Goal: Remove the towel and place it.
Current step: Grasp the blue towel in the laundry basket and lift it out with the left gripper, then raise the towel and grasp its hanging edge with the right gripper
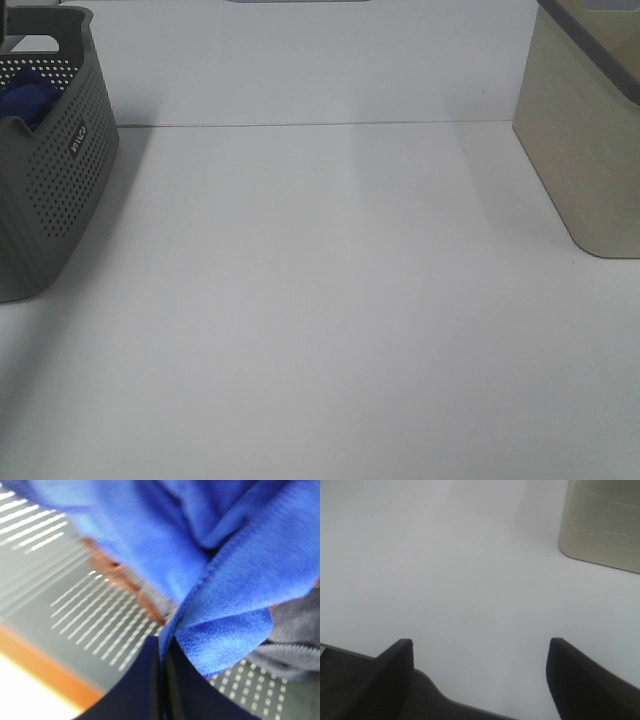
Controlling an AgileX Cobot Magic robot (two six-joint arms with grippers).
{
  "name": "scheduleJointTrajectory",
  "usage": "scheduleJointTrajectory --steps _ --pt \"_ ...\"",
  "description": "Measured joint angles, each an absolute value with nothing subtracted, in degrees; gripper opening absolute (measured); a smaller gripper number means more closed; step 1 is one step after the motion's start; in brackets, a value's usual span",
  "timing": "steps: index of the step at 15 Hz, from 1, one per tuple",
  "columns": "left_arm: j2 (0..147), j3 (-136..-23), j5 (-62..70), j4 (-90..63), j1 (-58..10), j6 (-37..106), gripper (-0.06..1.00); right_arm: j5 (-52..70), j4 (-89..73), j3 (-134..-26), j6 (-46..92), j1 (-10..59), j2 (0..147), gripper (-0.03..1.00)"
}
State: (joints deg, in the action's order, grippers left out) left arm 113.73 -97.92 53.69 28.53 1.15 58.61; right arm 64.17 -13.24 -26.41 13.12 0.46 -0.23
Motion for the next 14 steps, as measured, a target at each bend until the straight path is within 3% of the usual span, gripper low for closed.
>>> scheduleJointTrajectory --steps 7,14 --pt "95.05 -97.92 53.92 29.05 -0.69 53.97 0.00 64.17 -13.24 -26.41 13.12 0.46 -0.23 0.73" --pt "84.05 -97.92 51.17 46.52 -18.22 53.97 0.00 64.11 -13.24 -26.41 13.12 0.46 -0.23 0.73"
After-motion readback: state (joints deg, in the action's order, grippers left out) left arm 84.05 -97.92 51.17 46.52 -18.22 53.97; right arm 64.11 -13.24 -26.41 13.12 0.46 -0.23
